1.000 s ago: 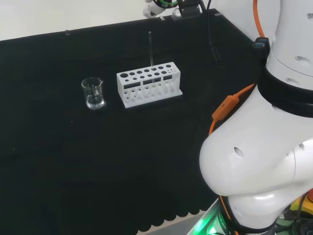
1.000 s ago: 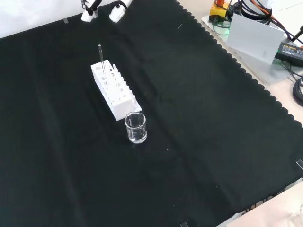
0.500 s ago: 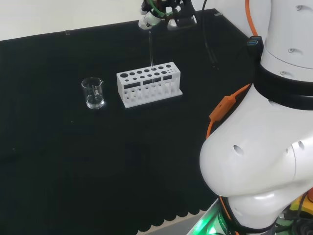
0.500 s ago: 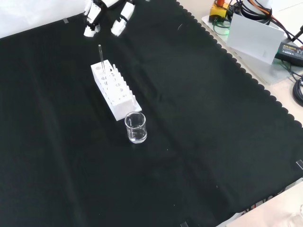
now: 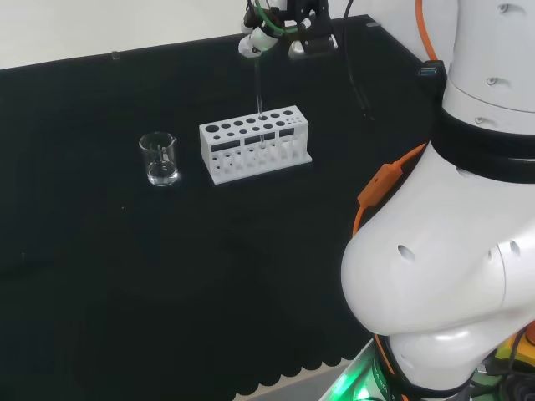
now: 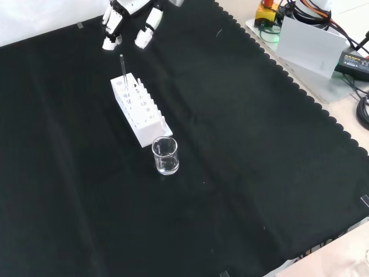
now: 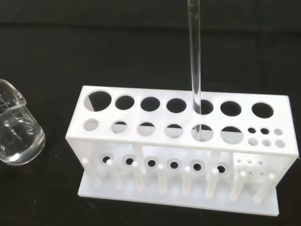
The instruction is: Take the glass rod from the white test tube rack.
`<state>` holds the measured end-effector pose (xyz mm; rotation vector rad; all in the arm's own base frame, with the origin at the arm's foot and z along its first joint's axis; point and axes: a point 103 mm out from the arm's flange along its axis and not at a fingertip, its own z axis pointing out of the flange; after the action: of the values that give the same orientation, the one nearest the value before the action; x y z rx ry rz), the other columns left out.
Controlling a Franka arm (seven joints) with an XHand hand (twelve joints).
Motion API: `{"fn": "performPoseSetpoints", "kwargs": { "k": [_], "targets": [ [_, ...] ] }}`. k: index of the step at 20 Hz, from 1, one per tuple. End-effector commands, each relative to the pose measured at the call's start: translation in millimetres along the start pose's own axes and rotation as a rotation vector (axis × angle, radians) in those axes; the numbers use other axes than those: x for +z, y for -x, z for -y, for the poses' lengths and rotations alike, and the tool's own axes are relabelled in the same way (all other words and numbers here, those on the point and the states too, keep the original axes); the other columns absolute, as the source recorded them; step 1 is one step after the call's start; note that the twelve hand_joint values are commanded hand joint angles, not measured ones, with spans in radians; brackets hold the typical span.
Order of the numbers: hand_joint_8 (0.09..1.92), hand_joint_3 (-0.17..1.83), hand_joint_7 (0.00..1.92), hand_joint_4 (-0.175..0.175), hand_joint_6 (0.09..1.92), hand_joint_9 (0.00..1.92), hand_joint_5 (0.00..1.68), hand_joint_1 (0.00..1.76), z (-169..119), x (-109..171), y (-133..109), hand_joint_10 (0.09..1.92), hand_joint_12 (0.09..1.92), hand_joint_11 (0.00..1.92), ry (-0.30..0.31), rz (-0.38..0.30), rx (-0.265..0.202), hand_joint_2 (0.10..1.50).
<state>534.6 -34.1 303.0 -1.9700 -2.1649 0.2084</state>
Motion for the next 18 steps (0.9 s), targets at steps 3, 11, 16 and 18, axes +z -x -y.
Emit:
{"fn": "performPoseSetpoints", "kwargs": {
  "k": [3, 11, 16, 18],
  "targets": [
    [0.77, -0.17, 0.54, -0.126, 0.09, 0.71, 0.44, 0.63, -8.5, 16.9, 6.4, 0.69, 1.32, 0.49, -0.009, -0.026, -0.023, 1.22],
    [0.77, -0.17, 0.55, -0.12, 0.09, 0.72, 0.46, 0.63, -12.4, 32.7, 10.3, 0.7, 1.32, 0.49, -0.021, -0.05, -0.045, 1.22],
    [0.77, -0.17, 0.56, -0.118, 0.1, 0.75, 0.51, 0.64, -17.8, 36.7, 11.7, 0.69, 1.32, 0.51, -0.012, -0.047, -0.066, 1.22],
    [0.74, -0.17, 0.58, -0.117, 0.24, 0.78, 0.55, 0.66, -21.0, 37.5, 13.1, 0.66, 1.31, 0.54, -0.007, -0.049, -0.071, 1.22]
  ]
}}
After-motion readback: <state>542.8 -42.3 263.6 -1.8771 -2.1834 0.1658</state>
